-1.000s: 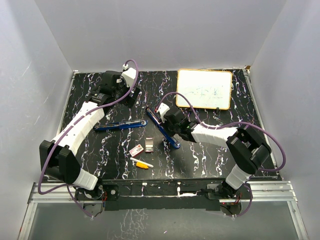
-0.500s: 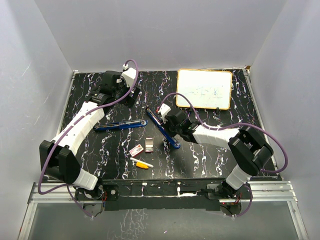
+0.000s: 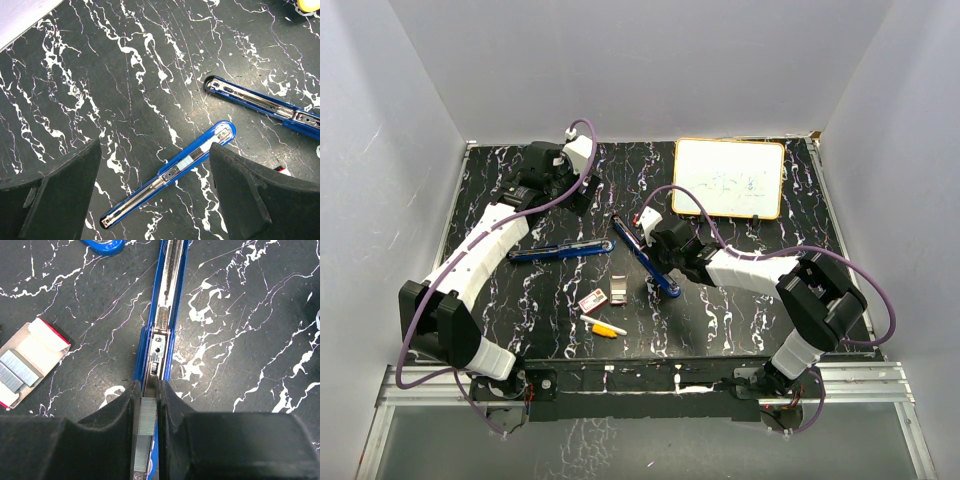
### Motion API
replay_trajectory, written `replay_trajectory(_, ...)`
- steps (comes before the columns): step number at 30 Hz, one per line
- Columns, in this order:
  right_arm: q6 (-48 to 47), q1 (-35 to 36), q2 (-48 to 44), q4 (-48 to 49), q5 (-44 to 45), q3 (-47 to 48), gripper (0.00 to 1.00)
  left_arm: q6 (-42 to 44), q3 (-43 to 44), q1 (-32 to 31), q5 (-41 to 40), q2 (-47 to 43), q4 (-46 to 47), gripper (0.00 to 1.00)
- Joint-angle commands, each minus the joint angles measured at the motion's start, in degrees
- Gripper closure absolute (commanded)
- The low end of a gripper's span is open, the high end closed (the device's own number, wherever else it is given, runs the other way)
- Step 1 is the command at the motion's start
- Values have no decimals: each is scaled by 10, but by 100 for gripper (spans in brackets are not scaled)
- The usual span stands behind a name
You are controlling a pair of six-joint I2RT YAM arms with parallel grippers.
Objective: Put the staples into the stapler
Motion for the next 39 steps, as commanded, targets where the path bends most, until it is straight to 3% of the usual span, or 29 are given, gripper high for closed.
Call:
replay_trajectory(1,3,-7,-7,12,5,1,81,4,-2,3,6,-28,-1,12)
replay_trajectory(20,5,-12,8,3,-13,8,75,4,0,3,5,-28,-1,12)
replay_trajectory(31,5,-12,2,4,-13,10,85,4,0,3,6,-26,-1,12)
replay_trajectory(39,-4,-12,-18,-2,-10,20,88,4,1,3,5,-26,0,12)
